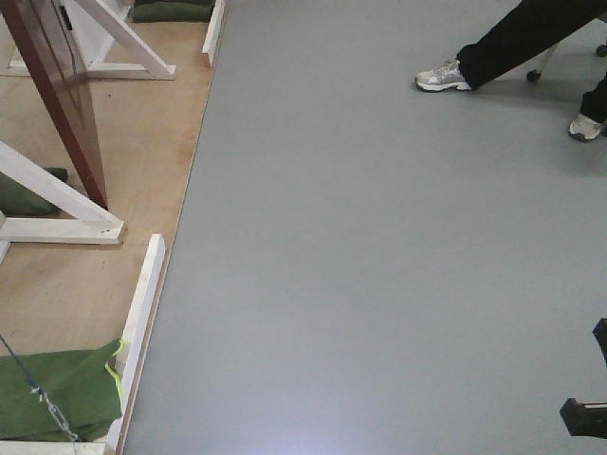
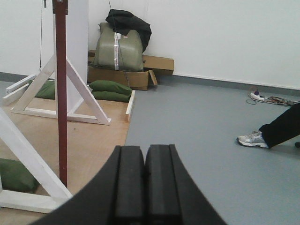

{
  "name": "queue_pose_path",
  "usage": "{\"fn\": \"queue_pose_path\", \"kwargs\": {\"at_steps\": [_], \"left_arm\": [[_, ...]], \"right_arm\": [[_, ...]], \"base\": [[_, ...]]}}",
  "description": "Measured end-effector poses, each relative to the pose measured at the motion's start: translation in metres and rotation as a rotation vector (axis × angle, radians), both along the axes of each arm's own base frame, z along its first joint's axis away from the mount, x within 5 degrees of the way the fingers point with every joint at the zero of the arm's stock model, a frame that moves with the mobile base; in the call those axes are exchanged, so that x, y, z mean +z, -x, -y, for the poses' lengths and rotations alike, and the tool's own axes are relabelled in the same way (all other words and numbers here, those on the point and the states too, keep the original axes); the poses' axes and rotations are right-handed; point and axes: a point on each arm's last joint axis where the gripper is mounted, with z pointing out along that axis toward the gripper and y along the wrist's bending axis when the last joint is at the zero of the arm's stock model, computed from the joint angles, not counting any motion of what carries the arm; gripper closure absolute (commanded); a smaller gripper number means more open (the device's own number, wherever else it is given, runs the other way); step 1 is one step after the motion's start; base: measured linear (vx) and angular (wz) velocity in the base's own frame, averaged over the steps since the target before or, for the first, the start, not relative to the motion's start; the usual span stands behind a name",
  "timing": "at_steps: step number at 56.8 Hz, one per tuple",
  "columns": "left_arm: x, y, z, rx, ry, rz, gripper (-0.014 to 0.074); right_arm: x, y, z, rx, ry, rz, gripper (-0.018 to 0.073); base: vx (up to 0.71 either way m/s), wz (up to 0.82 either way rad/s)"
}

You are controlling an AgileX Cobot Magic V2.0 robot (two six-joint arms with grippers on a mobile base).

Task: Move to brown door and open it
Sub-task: 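Drive the base forward alongside the wooden platform toward the brown door, then drive forward and stop beside the brown door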

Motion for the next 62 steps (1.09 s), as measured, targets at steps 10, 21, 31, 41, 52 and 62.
{"fn": "queue_pose_path", "kwargs": {"at_steps": [10,21,31,41,52,62], "left_arm": [[0.0,0.0,0.0,0.0,0.0,0.0,0.0603],[0.0,0.0,0.0,0.0,0.0,0.0,0.0603],[0.0,0.0,0.0,0.0,0.0,0.0,0.0603],[0.0,0.0,0.0,0.0,0.0,0.0,0.0603],[0.0,0.0,0.0,0.0,0.0,0.0,0.0603],[0.0,0.0,0.0,0.0,0.0,0.0,0.0603]], "right_arm": [[0.0,0.0,0.0,0.0,0.0,0.0,0.0559],[0.0,0.0,0.0,0.0,0.0,0.0,0.0559],[0.0,0.0,0.0,0.0,0.0,0.0,0.0559],[0.0,0.0,0.0,0.0,0.0,0.0,0.0559],[0.0,0.0,0.0,0.0,0.0,0.0,0.0559],[0.0,0.0,0.0,0.0,0.0,0.0,0.0559]], "base": [[0.49,0.02],[0.51,0.0],[0.53,-0.01],[0.5,-0.02],[0.48,0.0],[0.45,0.04]]}}
